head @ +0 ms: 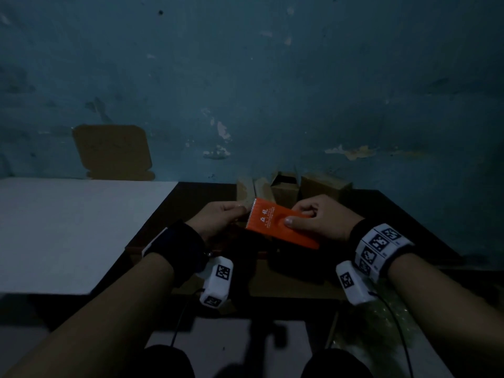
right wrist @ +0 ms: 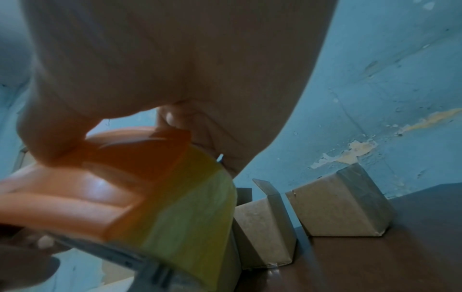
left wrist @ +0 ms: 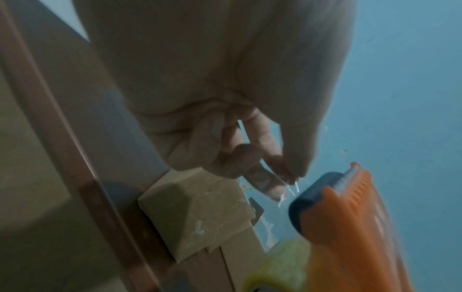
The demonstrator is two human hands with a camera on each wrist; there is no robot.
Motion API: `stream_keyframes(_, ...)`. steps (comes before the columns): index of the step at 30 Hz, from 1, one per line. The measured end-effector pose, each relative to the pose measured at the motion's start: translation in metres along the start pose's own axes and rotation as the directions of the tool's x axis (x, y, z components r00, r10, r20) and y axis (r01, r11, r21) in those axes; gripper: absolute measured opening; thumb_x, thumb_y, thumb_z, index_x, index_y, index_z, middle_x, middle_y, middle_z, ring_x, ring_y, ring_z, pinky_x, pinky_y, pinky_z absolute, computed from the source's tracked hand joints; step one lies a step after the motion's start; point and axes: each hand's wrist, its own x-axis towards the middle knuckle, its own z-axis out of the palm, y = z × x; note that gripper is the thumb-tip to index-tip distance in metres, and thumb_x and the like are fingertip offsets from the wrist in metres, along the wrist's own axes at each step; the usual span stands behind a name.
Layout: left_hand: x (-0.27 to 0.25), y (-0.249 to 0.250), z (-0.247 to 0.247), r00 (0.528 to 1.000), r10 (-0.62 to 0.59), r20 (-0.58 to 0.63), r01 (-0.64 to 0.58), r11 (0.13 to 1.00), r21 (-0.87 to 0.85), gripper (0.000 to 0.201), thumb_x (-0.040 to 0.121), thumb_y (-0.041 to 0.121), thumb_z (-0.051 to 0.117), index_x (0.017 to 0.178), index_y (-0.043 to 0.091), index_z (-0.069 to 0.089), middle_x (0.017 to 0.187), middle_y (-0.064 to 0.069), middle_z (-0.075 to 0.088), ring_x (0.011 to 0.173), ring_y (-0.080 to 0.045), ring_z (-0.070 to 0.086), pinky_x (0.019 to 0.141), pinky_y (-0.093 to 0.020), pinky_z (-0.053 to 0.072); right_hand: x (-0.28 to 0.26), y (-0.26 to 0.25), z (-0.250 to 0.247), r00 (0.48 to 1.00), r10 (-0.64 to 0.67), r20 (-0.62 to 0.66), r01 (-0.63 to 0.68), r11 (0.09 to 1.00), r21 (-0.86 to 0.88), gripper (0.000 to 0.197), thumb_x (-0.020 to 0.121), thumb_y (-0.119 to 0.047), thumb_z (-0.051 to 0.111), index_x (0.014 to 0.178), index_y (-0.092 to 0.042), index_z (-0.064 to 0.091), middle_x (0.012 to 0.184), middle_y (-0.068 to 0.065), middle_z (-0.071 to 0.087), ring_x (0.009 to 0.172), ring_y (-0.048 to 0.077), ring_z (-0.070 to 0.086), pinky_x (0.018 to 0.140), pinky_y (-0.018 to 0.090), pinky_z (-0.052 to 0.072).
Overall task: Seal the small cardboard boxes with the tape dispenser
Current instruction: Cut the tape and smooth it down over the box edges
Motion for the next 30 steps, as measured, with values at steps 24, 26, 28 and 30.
stream_keyframes(24, 0.033, 0.01, 0.009, 0.889, 0.316, -0.333, -0.172, 0.902, 0.396, 0.033, 0.094, 0.029, 0.059, 0.073, 0.007, 0.071, 0.06, -0.001, 0.063, 0.055, -0.011, 0.054, 0.059, -0.026, 0.044, 0.02, -0.015, -0.021, 0.971, 0.052, -0.235, -0.058, 0.998, -0.018, 0.072, 0.067, -0.074, 0.054, 0.087, -0.008, 0.076, 0.07, 0.014, 0.068, 0.056, 0.017, 0.06, 0.056, 0.024, 0.042)
stream_keyframes(26, 0.034, 0.01, 0.006, 0.883, 0.316, -0.346, -0.161, 0.899, 0.408, 0.035, 0.094, 0.029, 0.06, 0.063, 0.014, 0.069, 0.052, 0.002, 0.06, 0.051, -0.011, 0.051, 0.057, -0.024, 0.042, 0.021, -0.01, -0.025, 0.971, 0.08, -0.227, -0.086, 0.996, -0.015, 0.071, 0.067, -0.074, 0.054, 0.083, -0.009, 0.076, 0.062, 0.004, 0.064, 0.052, 0.012, 0.059, 0.054, 0.023, 0.042)
stream_keyframes(28, 0.034, 0.009, 0.004, 0.881, 0.304, -0.364, -0.145, 0.903, 0.403, 0.038, 0.093, 0.029, 0.061, 0.058, 0.017, 0.066, 0.042, 0.01, 0.056, 0.047, -0.009, 0.049, 0.054, -0.022, 0.04, 0.021, -0.007, -0.03, 0.97, 0.094, -0.226, -0.104, 0.994, -0.031, 0.069, 0.066, -0.074, 0.055, 0.079, -0.009, 0.075, 0.058, 0.001, 0.061, 0.051, 0.012, 0.059, 0.053, 0.024, 0.042)
stream_keyframes(30, 0.034, 0.008, 0.002, 0.887, 0.281, -0.366, -0.127, 0.911, 0.392, 0.039, 0.094, 0.028, 0.06, 0.058, 0.016, 0.065, 0.039, 0.012, 0.054, 0.042, -0.005, 0.048, 0.05, -0.018, 0.039, 0.025, -0.005, -0.036, 0.965, 0.104, -0.24, -0.111, 0.994, -0.016, 0.064, 0.065, -0.073, 0.059, 0.069, -0.01, 0.072, 0.058, 0.004, 0.059, 0.054, 0.017, 0.058, 0.055, 0.025, 0.042)
